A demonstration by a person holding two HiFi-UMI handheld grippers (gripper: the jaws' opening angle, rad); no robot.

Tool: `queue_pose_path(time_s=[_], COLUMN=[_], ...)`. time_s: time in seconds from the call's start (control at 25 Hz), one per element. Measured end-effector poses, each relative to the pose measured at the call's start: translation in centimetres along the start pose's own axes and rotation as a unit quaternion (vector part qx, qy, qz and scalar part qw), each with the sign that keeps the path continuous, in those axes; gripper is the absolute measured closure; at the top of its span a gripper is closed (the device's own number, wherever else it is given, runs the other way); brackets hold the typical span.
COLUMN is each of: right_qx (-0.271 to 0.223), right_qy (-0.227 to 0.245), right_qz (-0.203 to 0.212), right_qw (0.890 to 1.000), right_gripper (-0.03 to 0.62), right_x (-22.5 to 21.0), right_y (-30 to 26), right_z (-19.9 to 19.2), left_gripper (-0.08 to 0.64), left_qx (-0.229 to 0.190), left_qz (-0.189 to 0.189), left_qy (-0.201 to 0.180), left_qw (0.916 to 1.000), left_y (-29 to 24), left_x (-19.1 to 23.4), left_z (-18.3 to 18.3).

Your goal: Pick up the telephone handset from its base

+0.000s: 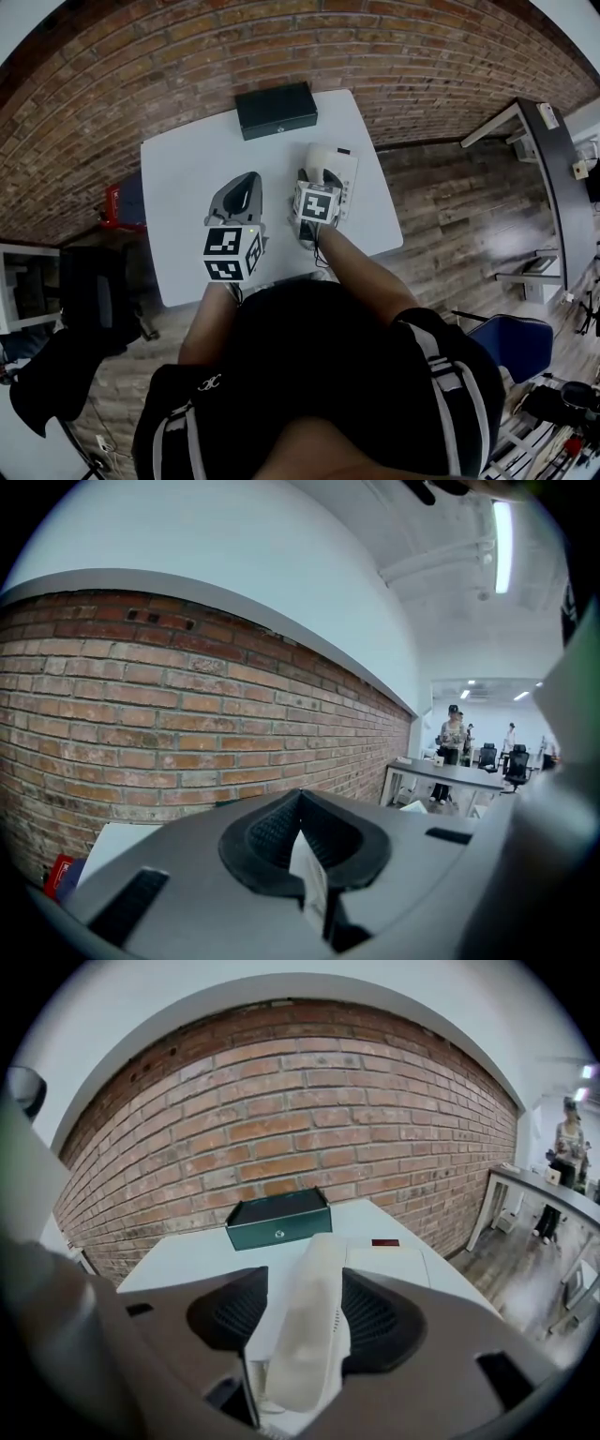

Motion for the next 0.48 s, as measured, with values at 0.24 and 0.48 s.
queue_pose_path(time_s=[0.24,0.48], right_qx=[0.044,0.09], right_qy=[-0.009,-0.02], right_qz=[-0.025,-0.055], right_qw=[0.999,0.994], right_gripper=[0.365,0.362], right_x=[0.2,-0.5], right_y=[-2.2,-3.6], right_z=[-0.2,-0.9], left_gripper=[0.558,0.558], left_qx=[-0.009,-0.009], left_qz=[0.003,0.003], left_qy=[0.005,0.01], left_qw=[0.9999,0.9999], left_y=[0.3,0.1], left_x=[0.8,1.6], left_z=[0.0,0.0])
Point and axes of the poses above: the fingertips, and each gripper's own axes: y backward along the fingers, x to its left, z out of its top, the point moved 5 cm from there along y, backward along the fingers, and after that the axes turned 1 degree about -y, right-handed, at the moved point
